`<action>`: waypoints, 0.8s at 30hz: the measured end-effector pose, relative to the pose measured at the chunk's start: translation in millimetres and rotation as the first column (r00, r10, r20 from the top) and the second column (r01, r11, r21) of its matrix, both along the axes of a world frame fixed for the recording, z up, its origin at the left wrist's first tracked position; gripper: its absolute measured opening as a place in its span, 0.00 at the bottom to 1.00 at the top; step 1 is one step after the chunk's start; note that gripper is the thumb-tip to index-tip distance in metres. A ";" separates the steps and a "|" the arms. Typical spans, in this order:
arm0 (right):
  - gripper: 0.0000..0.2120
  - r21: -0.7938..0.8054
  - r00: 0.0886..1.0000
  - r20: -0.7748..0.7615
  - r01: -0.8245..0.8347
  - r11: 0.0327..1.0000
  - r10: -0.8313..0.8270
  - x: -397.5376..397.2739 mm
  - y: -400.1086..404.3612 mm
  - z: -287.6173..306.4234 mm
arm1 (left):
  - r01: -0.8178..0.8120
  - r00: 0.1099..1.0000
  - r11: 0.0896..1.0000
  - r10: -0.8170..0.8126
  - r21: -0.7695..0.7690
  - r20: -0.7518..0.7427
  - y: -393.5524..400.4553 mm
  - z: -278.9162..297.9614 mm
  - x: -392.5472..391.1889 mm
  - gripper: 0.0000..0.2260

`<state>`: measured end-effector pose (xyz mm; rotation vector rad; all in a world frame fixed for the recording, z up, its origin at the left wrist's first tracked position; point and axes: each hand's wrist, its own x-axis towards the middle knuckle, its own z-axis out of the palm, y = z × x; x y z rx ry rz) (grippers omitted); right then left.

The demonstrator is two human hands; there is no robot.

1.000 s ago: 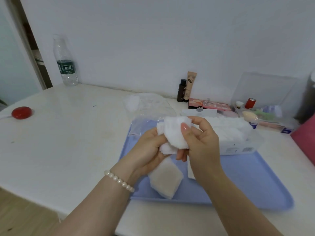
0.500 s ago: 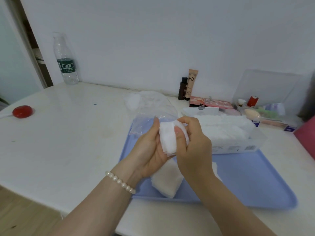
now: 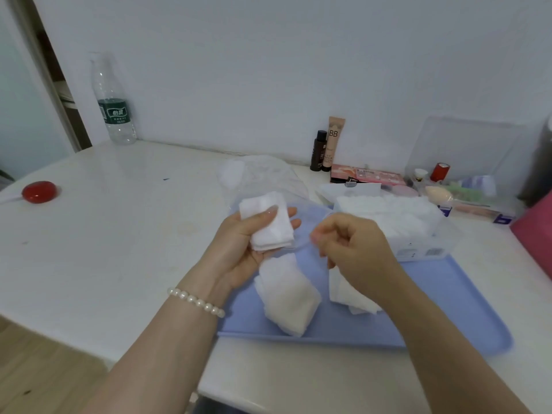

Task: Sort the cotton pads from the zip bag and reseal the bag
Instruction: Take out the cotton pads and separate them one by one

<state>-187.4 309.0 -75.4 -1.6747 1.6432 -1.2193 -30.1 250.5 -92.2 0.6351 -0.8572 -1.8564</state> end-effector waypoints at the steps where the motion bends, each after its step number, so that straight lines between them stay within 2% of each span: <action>1: 0.06 0.122 0.987 -0.138 -0.062 0.991 0.079 -3.1 3.5 1.7 | -0.006 1.000 1.000 0.006 0.009 0.010 -0.5 0.3 2.4 0.17; 3: 0.15 0.336 0.913 -0.365 -0.055 0.940 0.184 -4.7 10.9 1.9 | -0.009 1.000 1.000 0.008 0.026 0.029 0.7 0.3 4.0 0.18; 5: 0.24 0.429 0.848 -0.478 -0.001 0.903 0.228 -0.2 16.0 -0.6 | -0.005 1.000 0.999 0.004 0.034 0.027 1.4 -1.2 3.9 0.17; 8: 0.24 0.439 0.751 -0.597 0.011 0.899 0.283 12.3 19.1 -3.9 | -0.009 1.000 0.999 0.009 0.042 0.009 0.9 -1.6 4.2 0.16; 10: 0.22 0.435 0.750 -0.593 -0.008 0.900 0.293 16.0 19.3 -3.1 | -0.003 1.000 0.999 0.003 0.041 0.005 1.8 -1.5 4.1 0.14; 15: 0.21 0.427 0.832 -0.484 -0.044 0.903 0.269 7.1 17.8 -1.9 | 0.049 0.999 0.999 -0.049 0.009 0.017 4.8 0.1 3.5 0.11; 19: 0.12 0.358 0.979 -0.131 -0.103 0.928 0.159 -11.9 11.8 9.8 | 0.063 0.998 0.998 -0.063 0.007 0.031 5.4 -1.0 2.4 0.14; 21: 0.07 0.339 0.993 0.041 -0.120 0.933 0.112 -21.7 10.7 15.5 | 0.088 0.994 0.996 -0.089 0.022 0.061 5.5 -2.8 1.8 0.14; 24: 0.06 0.334 0.986 0.129 -0.143 0.932 0.105 -27.3 10.2 16.3 | 0.141 0.981 0.988 -0.148 0.060 0.125 6.6 -5.6 1.0 0.12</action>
